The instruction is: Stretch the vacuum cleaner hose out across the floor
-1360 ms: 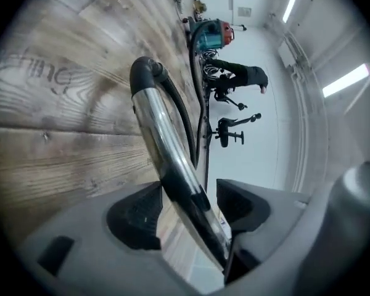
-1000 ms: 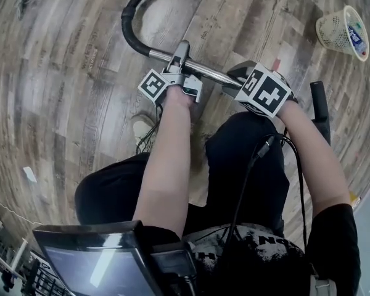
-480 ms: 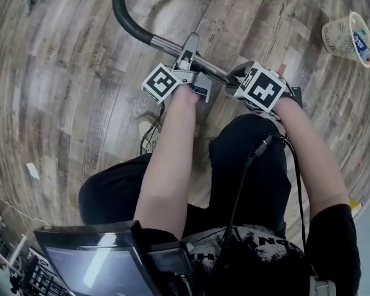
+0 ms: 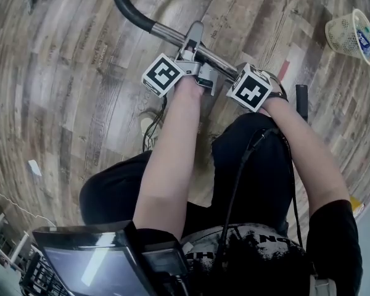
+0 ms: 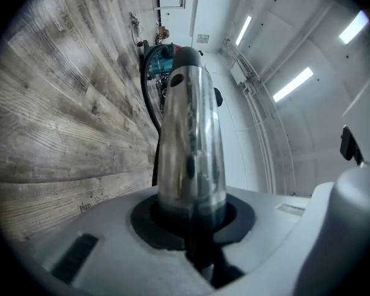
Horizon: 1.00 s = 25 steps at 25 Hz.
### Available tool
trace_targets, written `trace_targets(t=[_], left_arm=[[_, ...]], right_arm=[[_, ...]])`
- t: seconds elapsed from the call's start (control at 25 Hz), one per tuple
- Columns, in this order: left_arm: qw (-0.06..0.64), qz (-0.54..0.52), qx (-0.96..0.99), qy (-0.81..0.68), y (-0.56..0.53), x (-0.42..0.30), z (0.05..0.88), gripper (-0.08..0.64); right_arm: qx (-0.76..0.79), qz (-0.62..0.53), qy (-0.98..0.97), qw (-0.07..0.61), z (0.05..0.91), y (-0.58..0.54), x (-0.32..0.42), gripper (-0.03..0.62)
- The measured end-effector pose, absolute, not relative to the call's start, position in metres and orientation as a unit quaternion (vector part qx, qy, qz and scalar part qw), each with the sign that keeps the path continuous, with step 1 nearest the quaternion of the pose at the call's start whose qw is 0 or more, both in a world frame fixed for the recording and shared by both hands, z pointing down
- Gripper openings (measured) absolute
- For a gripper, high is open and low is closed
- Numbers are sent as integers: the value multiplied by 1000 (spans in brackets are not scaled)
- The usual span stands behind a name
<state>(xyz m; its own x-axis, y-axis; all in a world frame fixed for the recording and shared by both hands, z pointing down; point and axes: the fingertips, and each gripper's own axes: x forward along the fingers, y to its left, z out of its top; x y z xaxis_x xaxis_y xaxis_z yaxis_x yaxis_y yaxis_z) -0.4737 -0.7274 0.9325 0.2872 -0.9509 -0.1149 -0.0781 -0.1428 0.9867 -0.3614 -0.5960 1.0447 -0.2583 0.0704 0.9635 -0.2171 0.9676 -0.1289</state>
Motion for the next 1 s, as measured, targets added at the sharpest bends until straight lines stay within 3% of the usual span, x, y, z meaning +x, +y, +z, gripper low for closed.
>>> trace_targets(t=[0.6,1.0], left_arm=[[499,-404,667,-377,-725,-458,900,52],[475,-366,717,-355,-760,-487,848,38]], right_arm=[[58,141,-821,549,1026,-596,-370,57],[79,157,-840,514,977,-627,-415,58]])
